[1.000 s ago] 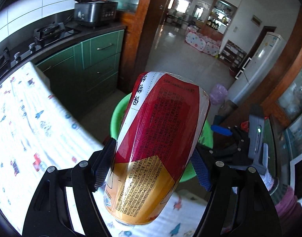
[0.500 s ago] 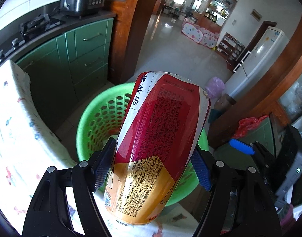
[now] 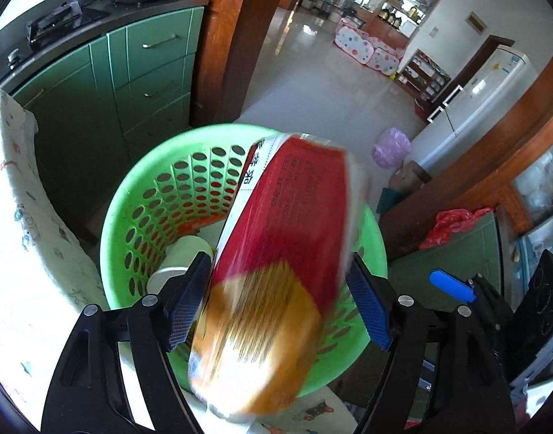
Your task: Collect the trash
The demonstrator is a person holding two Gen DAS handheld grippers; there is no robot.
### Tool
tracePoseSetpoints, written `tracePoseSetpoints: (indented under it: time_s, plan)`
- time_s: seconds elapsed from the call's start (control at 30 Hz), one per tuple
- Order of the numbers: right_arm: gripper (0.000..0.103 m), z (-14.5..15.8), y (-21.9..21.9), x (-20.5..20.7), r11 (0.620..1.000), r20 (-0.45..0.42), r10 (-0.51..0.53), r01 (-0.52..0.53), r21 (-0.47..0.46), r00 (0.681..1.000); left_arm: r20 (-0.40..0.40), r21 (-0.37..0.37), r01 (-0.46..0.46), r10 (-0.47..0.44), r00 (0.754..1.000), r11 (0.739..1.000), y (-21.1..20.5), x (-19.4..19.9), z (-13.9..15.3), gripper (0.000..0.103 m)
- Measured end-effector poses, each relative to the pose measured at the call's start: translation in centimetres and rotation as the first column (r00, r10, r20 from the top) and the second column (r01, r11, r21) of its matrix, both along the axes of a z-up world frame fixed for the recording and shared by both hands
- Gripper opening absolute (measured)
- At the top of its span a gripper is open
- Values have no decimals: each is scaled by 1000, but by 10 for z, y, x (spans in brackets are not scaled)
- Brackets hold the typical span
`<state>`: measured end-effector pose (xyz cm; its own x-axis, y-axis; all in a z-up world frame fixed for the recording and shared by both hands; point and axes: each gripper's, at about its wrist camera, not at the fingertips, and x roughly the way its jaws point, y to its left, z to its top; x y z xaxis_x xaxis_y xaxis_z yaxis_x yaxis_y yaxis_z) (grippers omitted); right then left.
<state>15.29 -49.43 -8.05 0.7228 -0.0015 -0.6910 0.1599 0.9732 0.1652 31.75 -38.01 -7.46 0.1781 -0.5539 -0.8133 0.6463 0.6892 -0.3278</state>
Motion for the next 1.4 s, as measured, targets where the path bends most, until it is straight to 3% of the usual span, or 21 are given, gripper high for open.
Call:
tracePoseSetpoints:
  time_s: [0.1,0.27,0.77,1.1,1.4]
  plan:
    - [94,-1,3,0,1000,-1,3,-3,6,1000,2,-2,0,0,1000,1000,2,-2,-1,81]
    - [94,-1,8,-1,1000,0,10,-10,15,1000,10,-8,-16,16,1000,1000,14,-6,3,82]
    - [94,6,39,-19,998,16,16,-17,62,1000,166,-27,-111,114,980,993,97,-53,46,85]
    - [94,18,70,-35,999,27,22,-23,42,999,278,-26,-212,211,937,977,157,-94,69,93]
    - [94,31,101,-47,999,35,14,-15,42,999,315,-36,-324,318,894,946,209,-127,73,95]
